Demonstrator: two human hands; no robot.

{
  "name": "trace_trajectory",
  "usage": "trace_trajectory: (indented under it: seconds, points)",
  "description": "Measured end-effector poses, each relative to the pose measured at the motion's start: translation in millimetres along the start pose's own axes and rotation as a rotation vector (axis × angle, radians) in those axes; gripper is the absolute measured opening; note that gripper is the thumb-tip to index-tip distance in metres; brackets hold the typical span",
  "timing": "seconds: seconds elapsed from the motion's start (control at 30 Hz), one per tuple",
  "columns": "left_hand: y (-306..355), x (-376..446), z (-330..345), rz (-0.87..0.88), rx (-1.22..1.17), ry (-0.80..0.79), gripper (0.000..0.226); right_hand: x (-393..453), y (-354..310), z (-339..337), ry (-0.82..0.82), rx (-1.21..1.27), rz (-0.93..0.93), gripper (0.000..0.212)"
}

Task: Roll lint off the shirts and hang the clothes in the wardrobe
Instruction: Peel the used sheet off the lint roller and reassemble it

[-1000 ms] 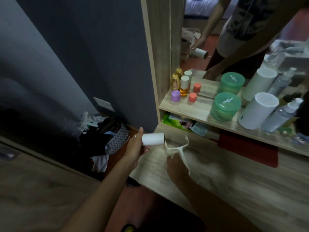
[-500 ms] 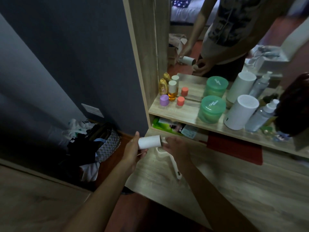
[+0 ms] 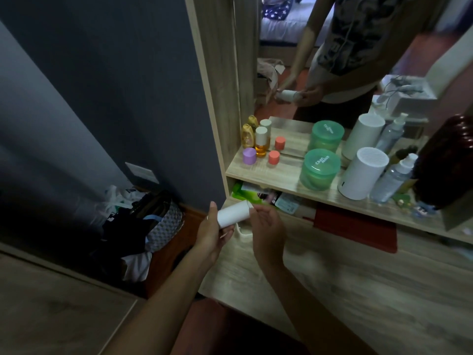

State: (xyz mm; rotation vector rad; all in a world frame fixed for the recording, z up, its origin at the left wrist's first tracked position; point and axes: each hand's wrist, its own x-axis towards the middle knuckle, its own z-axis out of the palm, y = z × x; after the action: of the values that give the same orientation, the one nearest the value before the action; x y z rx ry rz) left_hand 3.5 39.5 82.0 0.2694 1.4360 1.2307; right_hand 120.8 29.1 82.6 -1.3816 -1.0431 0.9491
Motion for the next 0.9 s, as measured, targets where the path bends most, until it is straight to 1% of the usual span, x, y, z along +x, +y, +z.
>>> trace_trajectory:
  seconds: [0.17,0.3,0.47,0.6,0.63,0.7,0.77,0.83,0.9]
  points:
    - [-3.0,-1.7,2.1,0.004,0.022,-0.042,0.060,1.4,0.4,-4.7,0.050,-0.039,-0.060,0.005]
    - [-3.0,-6.9,6.2,0.019,0.021,-0.041,0.055,1.4,1.8,-8.4,0.063,-0.063,-0.114,0.005]
    - [-4.8,-12.5,12.8,0.010,0.008,-0.075,0.055,3.2,0.7,-12.7,0.025,0.013,-0.059,0.007]
    - [-0.5,-19.4,17.2,0.021,0.033,-0.064,0.046,5.6,0.3,-15.5,-0.044,0.005,-0.016,0.006]
    - [0.6,-20.0,17.3,0.035,0.072,-0.052,0.045,7.1,0.6,-16.3,-0.070,0.004,0.003,0.009]
    - [1.9,-20.4,17.1,0.086,0.232,-0.016,0.042,11.4,1.2,-17.3,-0.114,0.002,0.035,0.010]
    - [3.7,-22.7,17.0,0.130,0.369,-0.002,0.037,16.1,0.7,-18.5,-0.162,0.065,0.080,0.009]
    - [5.9,-24.6,16.8,0.167,0.455,-0.027,0.030,20.4,0.1,-19.1,-0.207,0.120,0.134,0.010]
    - [7.8,-25.7,15.7,0.246,0.545,-0.068,0.024,24.3,-0.1,-19.5,-0.224,0.128,0.161,0.011]
